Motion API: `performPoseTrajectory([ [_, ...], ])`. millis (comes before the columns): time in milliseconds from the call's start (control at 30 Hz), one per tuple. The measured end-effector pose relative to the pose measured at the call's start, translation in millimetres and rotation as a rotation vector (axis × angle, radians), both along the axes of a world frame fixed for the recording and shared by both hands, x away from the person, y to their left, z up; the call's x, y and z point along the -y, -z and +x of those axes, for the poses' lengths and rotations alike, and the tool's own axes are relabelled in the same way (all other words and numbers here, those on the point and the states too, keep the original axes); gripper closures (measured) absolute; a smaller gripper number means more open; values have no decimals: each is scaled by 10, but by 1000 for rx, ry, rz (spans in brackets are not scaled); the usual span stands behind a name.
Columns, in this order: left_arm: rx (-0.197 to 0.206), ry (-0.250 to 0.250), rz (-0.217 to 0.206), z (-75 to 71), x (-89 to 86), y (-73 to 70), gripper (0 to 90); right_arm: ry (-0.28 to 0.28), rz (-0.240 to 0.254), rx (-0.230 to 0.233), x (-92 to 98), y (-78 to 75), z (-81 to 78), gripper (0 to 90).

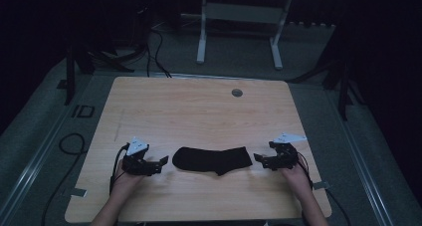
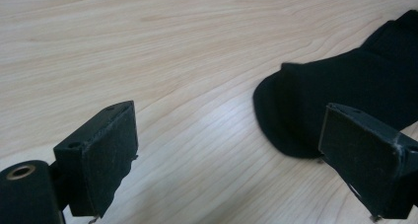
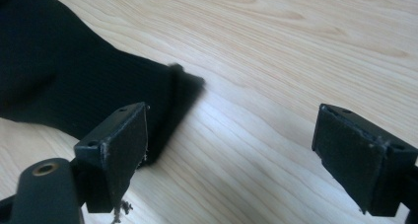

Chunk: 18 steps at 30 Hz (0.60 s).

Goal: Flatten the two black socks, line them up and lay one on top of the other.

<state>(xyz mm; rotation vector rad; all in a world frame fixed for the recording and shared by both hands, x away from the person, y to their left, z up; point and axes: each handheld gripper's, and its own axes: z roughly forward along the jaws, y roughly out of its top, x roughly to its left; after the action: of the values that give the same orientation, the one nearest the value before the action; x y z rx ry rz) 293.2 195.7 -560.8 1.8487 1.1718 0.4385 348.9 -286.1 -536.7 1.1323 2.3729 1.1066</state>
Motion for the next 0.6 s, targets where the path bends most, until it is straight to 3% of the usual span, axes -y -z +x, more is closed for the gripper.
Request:
performPoseTrajectory([
  [600,31,-1,22,-244,-244,15,86,48,-13,3,380,149,-181,134],
])
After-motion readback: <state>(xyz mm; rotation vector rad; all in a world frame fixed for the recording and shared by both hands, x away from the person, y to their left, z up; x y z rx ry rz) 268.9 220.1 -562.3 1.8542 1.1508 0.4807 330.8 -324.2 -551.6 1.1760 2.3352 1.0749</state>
